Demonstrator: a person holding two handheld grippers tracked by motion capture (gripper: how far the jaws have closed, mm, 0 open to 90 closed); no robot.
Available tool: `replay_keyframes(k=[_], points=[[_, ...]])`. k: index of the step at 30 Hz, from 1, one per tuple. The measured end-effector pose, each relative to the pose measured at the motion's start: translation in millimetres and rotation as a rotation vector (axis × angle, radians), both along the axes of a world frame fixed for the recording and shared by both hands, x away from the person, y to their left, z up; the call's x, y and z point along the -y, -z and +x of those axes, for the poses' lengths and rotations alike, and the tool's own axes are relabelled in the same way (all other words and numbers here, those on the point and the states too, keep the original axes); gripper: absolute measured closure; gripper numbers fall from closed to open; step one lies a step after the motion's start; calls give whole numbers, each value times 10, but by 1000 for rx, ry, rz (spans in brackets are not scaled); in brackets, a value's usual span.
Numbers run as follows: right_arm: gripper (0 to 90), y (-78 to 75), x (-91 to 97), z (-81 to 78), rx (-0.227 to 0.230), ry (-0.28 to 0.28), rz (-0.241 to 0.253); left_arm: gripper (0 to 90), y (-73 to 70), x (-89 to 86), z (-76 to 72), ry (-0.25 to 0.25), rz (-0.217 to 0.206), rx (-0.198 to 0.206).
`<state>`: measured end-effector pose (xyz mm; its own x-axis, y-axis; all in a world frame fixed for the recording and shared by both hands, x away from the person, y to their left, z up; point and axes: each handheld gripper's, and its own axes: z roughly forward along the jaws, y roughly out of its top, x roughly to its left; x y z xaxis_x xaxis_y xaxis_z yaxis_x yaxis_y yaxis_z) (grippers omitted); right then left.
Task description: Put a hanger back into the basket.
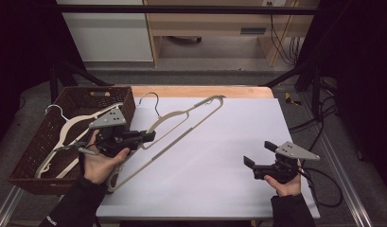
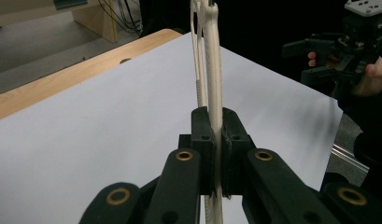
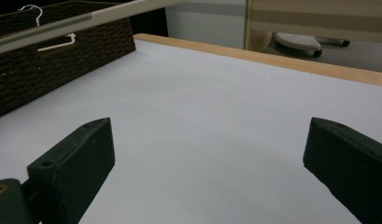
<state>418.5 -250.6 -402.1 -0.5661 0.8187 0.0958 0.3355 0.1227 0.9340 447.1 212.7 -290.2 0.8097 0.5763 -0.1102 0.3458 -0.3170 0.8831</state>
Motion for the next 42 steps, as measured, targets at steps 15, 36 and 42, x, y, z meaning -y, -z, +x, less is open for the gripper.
replay_keyframes(k=[15,36,42], points=[[21,8,11,-9,1,6,-3,861,-260,-585,217,-84,23,27],[19,19,-1,0,-3,6,-8,861,-239,-1433,502,-223,85,14],[19,14,5,-3,-5,6,-7,860,-147,-1632,550,-245,100,-5]])
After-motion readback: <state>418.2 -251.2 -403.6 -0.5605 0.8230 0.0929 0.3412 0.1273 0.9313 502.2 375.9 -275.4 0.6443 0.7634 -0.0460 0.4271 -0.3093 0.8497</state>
